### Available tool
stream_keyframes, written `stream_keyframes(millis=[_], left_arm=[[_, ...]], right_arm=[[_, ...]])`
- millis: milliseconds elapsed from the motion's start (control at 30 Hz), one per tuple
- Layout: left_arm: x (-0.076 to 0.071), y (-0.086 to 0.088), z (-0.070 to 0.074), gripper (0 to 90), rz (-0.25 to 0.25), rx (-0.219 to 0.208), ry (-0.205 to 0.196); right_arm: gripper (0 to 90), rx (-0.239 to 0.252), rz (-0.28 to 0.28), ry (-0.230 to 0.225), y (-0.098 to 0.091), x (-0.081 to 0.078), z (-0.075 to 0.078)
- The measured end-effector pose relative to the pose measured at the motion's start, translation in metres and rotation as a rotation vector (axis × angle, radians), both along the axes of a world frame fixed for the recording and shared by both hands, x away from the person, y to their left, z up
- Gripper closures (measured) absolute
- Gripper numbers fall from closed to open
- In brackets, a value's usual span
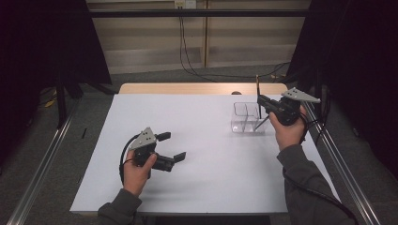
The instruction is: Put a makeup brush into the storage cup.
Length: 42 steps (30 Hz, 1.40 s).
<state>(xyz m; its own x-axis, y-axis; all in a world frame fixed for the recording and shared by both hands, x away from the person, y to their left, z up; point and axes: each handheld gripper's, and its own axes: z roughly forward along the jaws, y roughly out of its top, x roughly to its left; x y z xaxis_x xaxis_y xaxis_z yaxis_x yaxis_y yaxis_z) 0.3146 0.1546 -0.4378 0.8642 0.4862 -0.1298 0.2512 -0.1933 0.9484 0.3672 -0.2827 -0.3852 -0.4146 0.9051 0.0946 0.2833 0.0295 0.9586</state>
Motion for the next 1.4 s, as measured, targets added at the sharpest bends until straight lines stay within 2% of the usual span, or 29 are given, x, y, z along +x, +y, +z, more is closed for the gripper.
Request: stream_keyframes(millis=[233,733,900,1400], left_arm=[[0.001,0.0,-0.001,2.1,-0.005,-0.006,0.004],[0.001,0.0,-0.002,2.1,-0.001,0.01,0.003],[0.001,0.0,-0.002,2.0,-0.003,0.0,0.006],[0.002,0.0,-0.003,2.0,0.004,0.007,0.007]], right_arm=[[84.2,-0.006,-0.01,-0.004,-0.003,0.003,0.001],[84.2,-0.003,-0.032,-0.007,-0.011,0.008,0.002],[84.2,-0.003,-0.048,-0.011,-0.015,0.01,0.0],[84.2,0.01,-0.063,0.0,-0.02,0.012,-0.005]])
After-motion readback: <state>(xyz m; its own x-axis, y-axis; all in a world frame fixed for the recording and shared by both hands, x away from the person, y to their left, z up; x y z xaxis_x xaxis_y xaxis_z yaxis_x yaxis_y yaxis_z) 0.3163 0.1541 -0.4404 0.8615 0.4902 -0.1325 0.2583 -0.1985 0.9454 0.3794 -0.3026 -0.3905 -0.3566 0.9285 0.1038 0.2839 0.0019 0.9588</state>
